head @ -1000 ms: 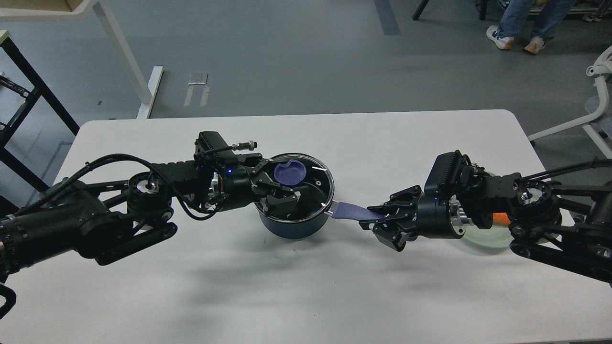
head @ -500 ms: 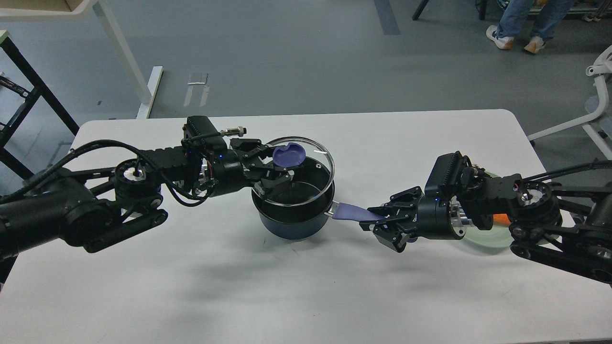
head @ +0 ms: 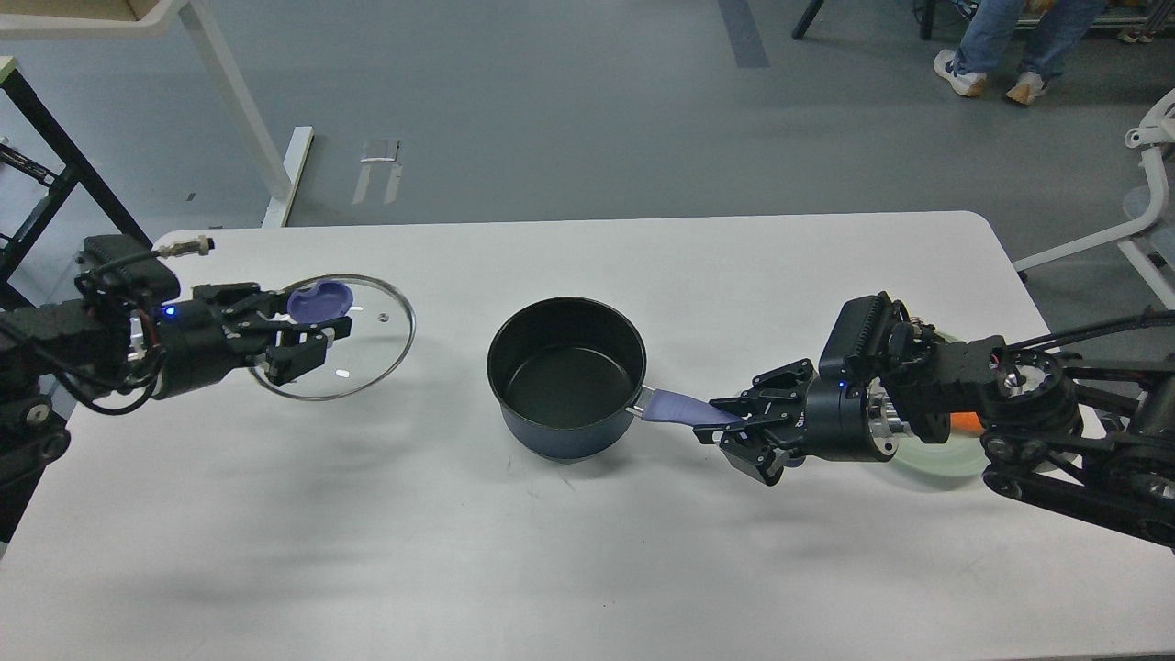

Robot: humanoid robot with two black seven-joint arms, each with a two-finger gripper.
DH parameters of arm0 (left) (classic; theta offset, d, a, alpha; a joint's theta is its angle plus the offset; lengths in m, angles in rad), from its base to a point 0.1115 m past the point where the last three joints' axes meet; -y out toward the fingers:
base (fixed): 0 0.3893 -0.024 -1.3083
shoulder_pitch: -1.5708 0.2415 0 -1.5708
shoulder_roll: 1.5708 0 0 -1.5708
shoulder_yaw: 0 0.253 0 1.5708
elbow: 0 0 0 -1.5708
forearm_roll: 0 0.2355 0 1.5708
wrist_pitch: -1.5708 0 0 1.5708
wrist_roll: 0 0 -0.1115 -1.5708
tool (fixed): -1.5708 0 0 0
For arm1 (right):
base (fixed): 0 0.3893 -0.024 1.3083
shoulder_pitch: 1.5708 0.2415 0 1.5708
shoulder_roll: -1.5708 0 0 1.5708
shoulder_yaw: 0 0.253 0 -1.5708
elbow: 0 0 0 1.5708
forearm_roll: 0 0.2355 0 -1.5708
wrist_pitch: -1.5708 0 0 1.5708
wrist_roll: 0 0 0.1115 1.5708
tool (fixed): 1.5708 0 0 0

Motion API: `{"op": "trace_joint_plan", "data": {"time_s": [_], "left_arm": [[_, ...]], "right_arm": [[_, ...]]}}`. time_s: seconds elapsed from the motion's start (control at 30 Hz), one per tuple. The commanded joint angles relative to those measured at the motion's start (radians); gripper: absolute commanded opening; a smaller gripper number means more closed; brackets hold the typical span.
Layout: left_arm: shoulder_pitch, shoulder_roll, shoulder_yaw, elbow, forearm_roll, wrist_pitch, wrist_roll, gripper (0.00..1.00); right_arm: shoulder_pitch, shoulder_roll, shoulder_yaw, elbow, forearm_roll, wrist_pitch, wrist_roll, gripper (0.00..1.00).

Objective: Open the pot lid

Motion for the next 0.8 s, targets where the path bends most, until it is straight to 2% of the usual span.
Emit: {"op": "trace_joint_plan", "data": {"time_s": [0.0, 0.1, 0.37, 0.4, 0.5, 0.67, 0.77], "left_arm": [[0.083, 0.027, 0.001, 0.033, 0.001, 0.060, -0.014, 0.42], [0.140, 0.025, 0.003, 0.038, 0.005, 0.114, -0.009, 0.42], [0.177, -0.013, 0.029, 0.041, 0.005, 0.121, -0.002, 0.45], [0.177, -0.013, 0.030, 0.044, 0.005, 0.123, -0.002, 0.48], [0.177, -0.011, 0.030, 0.044, 0.005, 0.126, -0.006, 0.66], [0.177, -0.010, 0.030, 0.044, 0.005, 0.124, -0.009, 0.74], [0.177, -0.010, 0.030, 0.044, 0.001, 0.124, -0.009, 0.80]], "right_arm": [[-0.003, -0.001, 0.000, 0.000, 0.001, 0.000, 0.001, 0.20], [-0.002, -0.001, 0.000, 0.000, 0.001, 0.000, 0.001, 0.20], [0.003, -0.001, 0.000, -0.002, 0.000, 0.000, 0.002, 0.20], [0.003, -0.001, -0.002, 0.000, 0.000, 0.000, 0.001, 0.20], [0.000, -0.001, 0.000, -0.002, 0.001, 0.000, 0.002, 0.21], [-0.002, 0.000, 0.000, -0.002, 0.001, -0.002, 0.002, 0.23], [-0.002, 0.000, 0.001, -0.002, 0.003, -0.003, 0.002, 0.33]]}}
